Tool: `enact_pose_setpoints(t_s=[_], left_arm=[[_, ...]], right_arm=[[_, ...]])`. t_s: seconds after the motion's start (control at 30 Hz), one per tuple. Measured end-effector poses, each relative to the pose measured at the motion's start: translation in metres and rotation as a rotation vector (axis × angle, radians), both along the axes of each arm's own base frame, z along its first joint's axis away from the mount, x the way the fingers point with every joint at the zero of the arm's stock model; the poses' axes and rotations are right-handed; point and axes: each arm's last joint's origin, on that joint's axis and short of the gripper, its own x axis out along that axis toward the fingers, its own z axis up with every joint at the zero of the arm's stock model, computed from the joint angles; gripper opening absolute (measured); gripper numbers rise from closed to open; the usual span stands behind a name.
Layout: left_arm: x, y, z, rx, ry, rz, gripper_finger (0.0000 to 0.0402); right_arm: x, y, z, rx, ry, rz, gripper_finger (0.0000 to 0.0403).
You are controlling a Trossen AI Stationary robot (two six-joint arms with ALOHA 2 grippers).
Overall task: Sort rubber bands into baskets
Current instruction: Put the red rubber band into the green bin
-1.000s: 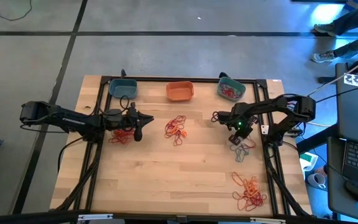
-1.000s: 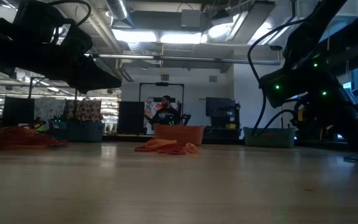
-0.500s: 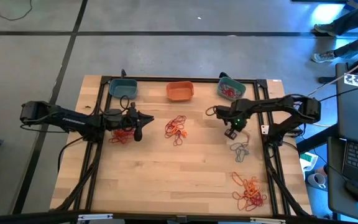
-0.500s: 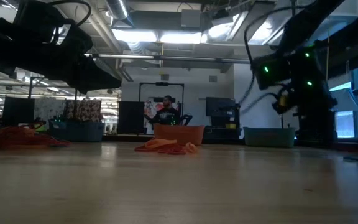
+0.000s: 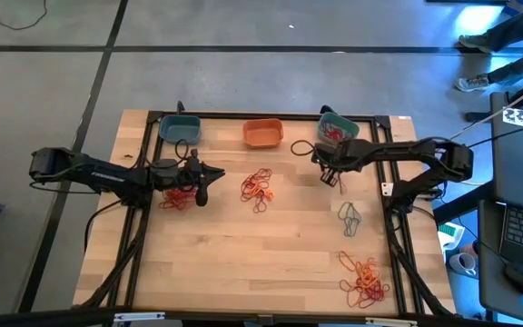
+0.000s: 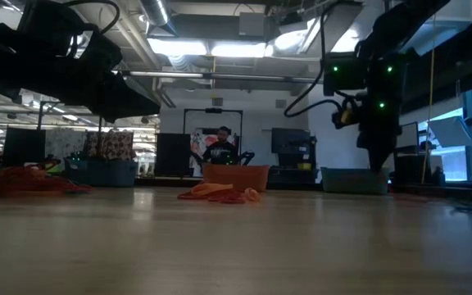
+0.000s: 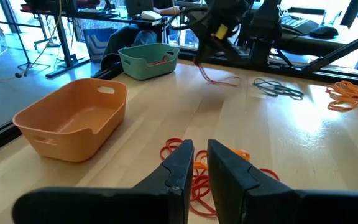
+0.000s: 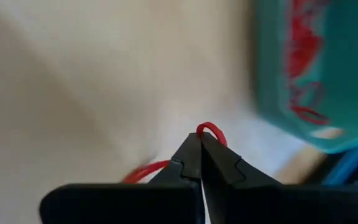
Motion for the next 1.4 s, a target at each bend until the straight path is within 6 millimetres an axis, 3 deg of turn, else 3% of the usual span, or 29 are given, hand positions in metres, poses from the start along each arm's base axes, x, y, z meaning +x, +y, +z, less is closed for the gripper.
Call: enact_pose_setpoints(t_s=[0.27, 0.8, 1.0, 1.4], left_arm=[[0.000, 0.000, 0.000, 0.000, 0.002, 0.000, 0.0045], [0.000, 0.000, 0.000, 0.000, 0.002, 0.000, 0.0045], [0.000, 0.000, 0.000, -0.001, 0.002, 0.000, 0.0045], [0.000, 0.000, 0.000, -0.001, 0.004, 0.000, 0.0045]], right_arm=[[0.003, -0.018, 0.014, -0.073, -0.020, -0.047, 0.0005], [0.027, -0.029, 0.046, -0.194, -0.136, 0.043, 0.0005], [0.027, -0.036, 0.056, -0.287, -0.108, 0.019, 0.0005], [0.017, -0.064, 0.066, -0.275, -0.125, -0.052, 0.0005]])
